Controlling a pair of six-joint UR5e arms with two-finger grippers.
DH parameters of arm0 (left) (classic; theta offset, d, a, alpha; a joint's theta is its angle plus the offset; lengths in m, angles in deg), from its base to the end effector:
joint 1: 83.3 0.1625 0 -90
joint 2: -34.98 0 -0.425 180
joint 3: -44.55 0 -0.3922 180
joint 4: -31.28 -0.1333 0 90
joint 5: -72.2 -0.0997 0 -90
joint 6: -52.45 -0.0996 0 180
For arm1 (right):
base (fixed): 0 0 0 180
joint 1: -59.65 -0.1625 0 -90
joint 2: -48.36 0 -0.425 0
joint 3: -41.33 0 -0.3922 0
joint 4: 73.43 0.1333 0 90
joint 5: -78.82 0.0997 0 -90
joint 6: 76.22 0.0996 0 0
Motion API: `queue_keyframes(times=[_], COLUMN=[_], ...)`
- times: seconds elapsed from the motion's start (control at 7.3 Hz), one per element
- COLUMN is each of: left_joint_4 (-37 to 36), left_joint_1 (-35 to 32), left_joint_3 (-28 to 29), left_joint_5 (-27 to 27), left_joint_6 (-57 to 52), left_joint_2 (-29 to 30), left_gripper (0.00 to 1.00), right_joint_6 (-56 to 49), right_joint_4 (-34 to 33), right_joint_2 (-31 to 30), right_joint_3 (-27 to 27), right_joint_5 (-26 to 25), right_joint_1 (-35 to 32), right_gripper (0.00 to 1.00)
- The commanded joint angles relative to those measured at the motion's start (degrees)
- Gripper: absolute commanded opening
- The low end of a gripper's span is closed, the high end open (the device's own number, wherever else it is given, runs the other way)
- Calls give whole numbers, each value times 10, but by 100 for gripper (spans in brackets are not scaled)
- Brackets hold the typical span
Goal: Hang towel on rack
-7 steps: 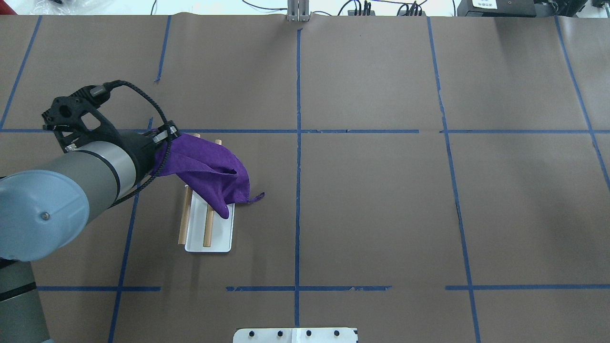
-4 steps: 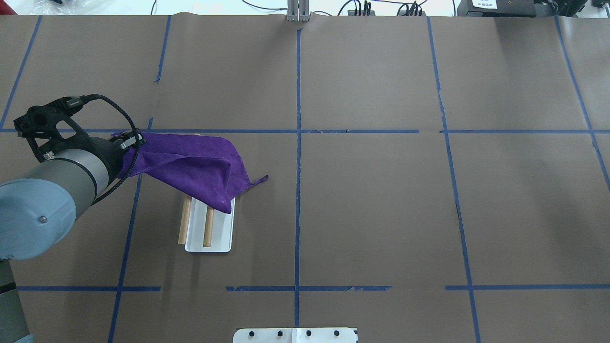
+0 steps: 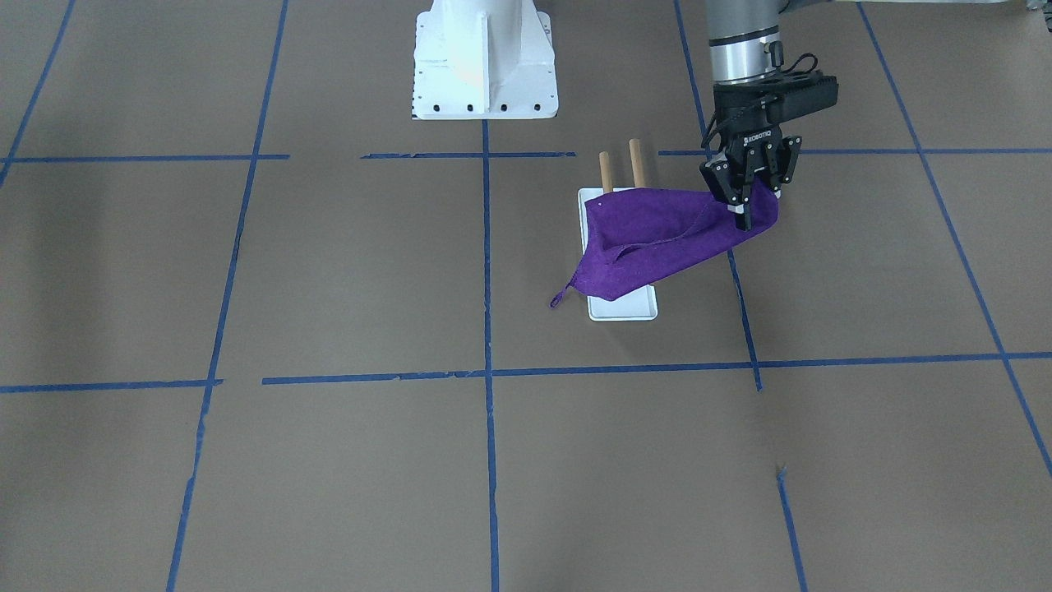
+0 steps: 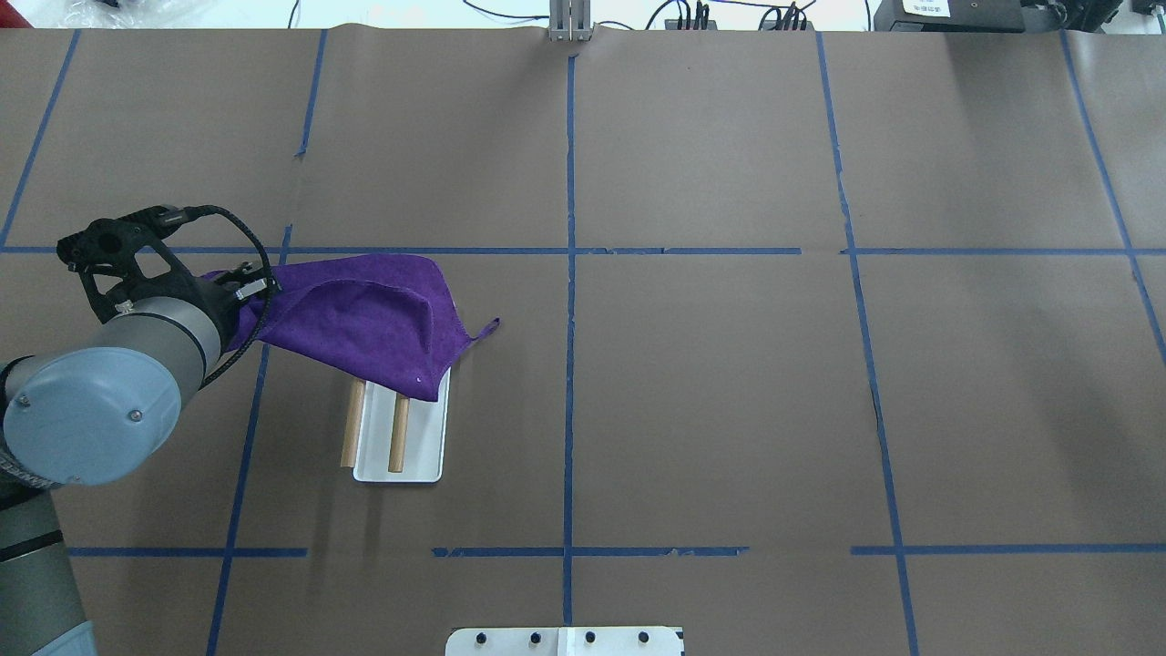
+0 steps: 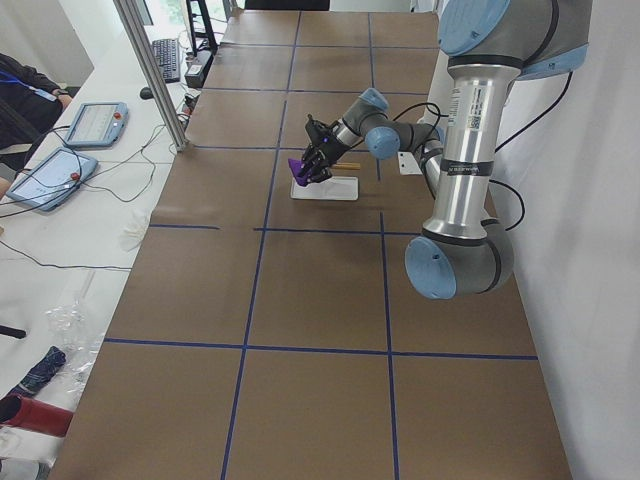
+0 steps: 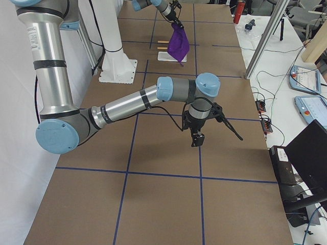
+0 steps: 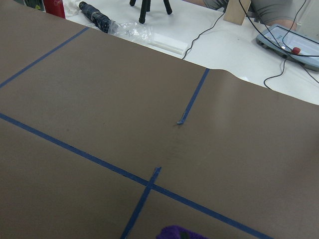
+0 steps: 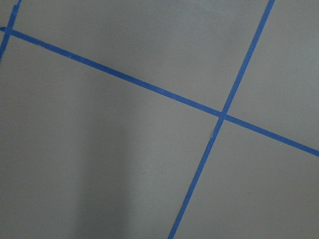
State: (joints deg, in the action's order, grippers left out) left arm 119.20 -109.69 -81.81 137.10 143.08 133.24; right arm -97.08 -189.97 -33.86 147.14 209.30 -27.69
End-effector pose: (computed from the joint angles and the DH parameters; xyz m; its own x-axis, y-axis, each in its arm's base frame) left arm 0.3472 -0.3682 0.3067 0.6527 -0.3350 -0.6795 0.6666 0.6801 0.3051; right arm 0.0448 -0.5153 0.5074 0.6950 -0.3570 0.6242 0.3144 0.9315 0.1828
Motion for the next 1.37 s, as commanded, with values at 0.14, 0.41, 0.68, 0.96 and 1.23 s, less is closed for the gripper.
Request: queue_keyframes(times=[0.14, 0.41, 0.68, 0.96, 1.23], left_joint_4=[1, 0, -6, -20, -25], left_joint_1=[-5, -10, -9, -10, -16], left_joint_3=[-2, -1, 1, 2, 2], left_joint_5=[42, 43, 44, 140, 244], left_joint_6=[-95, -95, -99, -120, -135], left_joint_2=[20, 36, 39, 44, 59], left_gripper=[100, 100, 100, 100, 100], right_joint_6=[6, 6, 6, 6, 6], right_joint_4=[0, -1, -1, -1, -1], right_joint_2=[-7, -7, -10, -13, -14], right_joint_3=[-4, -4, -4, -4, -4], right_joint_5=[-1, -1, -1, 0, 0], right_joint_1=[-2, -3, -2, -3, -3], right_gripper=[100, 100, 100, 100, 100])
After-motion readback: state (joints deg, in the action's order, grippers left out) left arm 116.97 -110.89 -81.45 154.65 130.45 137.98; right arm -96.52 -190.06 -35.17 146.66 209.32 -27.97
